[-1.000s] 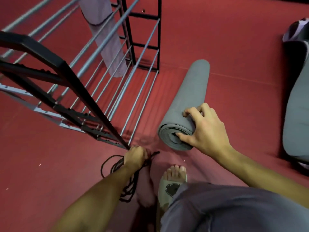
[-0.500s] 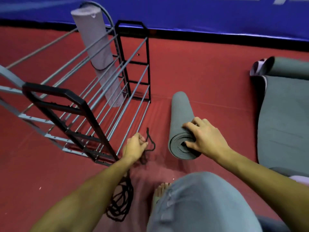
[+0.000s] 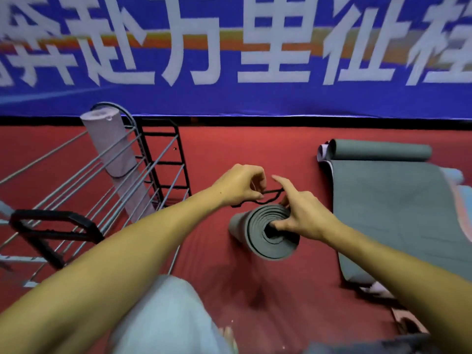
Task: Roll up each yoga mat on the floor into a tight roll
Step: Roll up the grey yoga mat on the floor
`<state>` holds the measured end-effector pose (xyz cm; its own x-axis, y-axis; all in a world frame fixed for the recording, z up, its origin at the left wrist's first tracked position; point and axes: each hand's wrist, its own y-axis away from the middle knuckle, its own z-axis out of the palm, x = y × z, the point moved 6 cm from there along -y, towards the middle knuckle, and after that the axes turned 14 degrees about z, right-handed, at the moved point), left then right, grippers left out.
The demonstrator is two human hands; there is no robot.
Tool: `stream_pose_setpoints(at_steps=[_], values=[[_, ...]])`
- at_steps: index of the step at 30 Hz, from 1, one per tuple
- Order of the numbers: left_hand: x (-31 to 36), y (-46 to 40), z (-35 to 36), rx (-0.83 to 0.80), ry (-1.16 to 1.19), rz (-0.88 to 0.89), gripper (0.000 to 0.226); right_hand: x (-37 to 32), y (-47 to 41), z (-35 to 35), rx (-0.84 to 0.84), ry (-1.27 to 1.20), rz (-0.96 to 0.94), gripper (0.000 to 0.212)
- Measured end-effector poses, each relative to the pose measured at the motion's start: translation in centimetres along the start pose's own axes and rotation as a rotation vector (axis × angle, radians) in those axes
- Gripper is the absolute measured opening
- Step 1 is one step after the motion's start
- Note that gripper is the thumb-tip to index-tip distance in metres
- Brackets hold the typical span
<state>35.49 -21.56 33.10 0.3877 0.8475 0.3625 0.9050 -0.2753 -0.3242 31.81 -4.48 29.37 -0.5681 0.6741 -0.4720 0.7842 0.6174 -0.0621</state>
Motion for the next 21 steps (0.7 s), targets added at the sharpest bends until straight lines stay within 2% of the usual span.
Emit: stream_pose_setpoints(at_steps=[2, 4, 10, 16, 19, 21], values=[[2.4, -0.5, 0.0, 0.0, 0.008, 0.071, 0.025, 0.9, 0.7, -1.8, 0.069, -0.044, 0.017, 0.079], [3.8, -0.7, -0.3, 0.025, 0.052, 0.105, 0.024, 2.1, 1.3, -2.9, 0.112, -0.091, 0.057, 0.062], [3.1, 0.4, 0.3, 0.127, 0.279, 0.076, 0.024, 4.8, 0.8, -4.5, 0.234, -0.188, 0.17, 0.051], [3.0, -0.5, -0.4, 0.173, 0.151, 0.051, 0.02, 3.5, -1.5, -4.6, 0.316, -0.152, 0.183, 0.049], [3.1, 0.3, -1.4, 0.126, -0.012, 0.027, 0.022, 2.4, -2.6, -4.4, 0.364, -0.145, 0.198, 0.05], [3.5, 1.4, -1.8, 0.081, -0.007, 0.066, 0.026, 2.6, -3.3, -4.6, 0.396, -0.158, 0.239, 0.05]])
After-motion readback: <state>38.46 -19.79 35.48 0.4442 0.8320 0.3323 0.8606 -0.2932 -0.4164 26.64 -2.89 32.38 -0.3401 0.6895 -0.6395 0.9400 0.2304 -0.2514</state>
